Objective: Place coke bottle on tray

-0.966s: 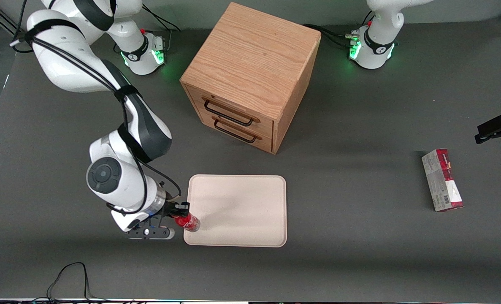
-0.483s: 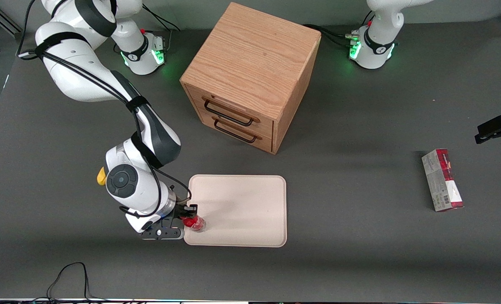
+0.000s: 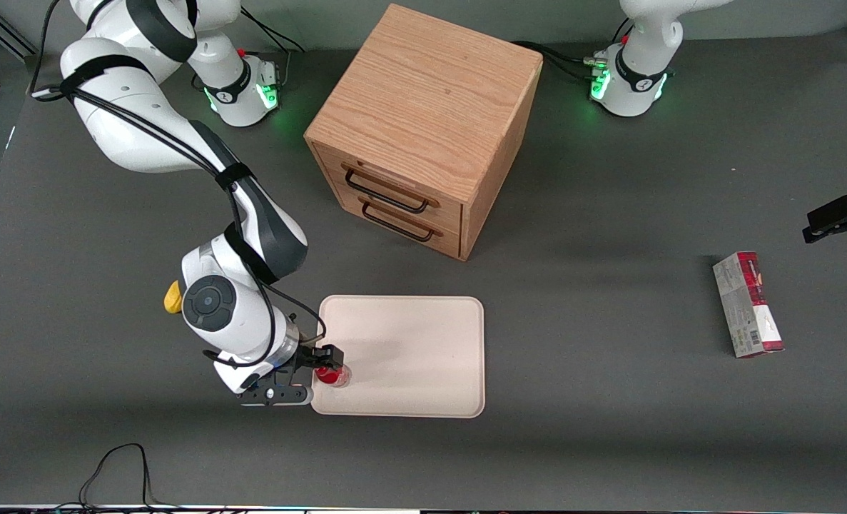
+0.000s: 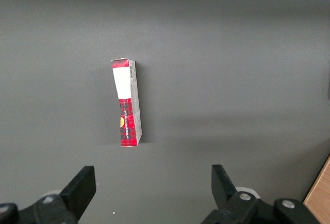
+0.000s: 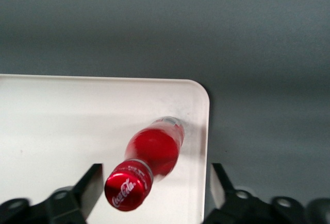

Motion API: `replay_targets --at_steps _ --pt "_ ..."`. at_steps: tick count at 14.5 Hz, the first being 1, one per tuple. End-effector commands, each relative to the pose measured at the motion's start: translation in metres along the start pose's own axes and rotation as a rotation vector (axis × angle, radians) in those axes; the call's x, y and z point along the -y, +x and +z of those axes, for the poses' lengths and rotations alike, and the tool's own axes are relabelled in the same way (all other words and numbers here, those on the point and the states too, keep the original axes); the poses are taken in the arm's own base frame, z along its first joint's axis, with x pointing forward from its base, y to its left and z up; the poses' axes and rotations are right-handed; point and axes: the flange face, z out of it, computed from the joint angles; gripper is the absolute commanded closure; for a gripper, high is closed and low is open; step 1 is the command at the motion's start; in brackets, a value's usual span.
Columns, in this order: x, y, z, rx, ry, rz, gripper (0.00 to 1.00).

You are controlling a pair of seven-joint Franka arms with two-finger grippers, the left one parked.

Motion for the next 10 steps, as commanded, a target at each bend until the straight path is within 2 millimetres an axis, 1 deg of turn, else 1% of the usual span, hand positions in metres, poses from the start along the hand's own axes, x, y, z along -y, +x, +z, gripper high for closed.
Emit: replay_targets --at_steps 1,2,3,5,7,9,10 --pt "-0.013 0.002 -0.037 -0.021 -0.07 -0.016 0.0" --pt "-0.02 -0.001 -0.052 0.013 -0.103 -0.058 0.0" --pt "-0.035 -0.001 -0.067 0.046 -0.137 -0.081 0.0" --pt "-0.061 -0.005 -0.11 0.079 -0.114 -0.099 0.0" --pt "-0.101 -0.023 -0.148 0.104 -0.107 -0.105 0.0" --pt "-0.132 -0.048 -0.183 0.147 -0.119 -0.128 0.0" --pt "-0.15 -0.059 -0.207 0.156 -0.117 -0.122 0.0"
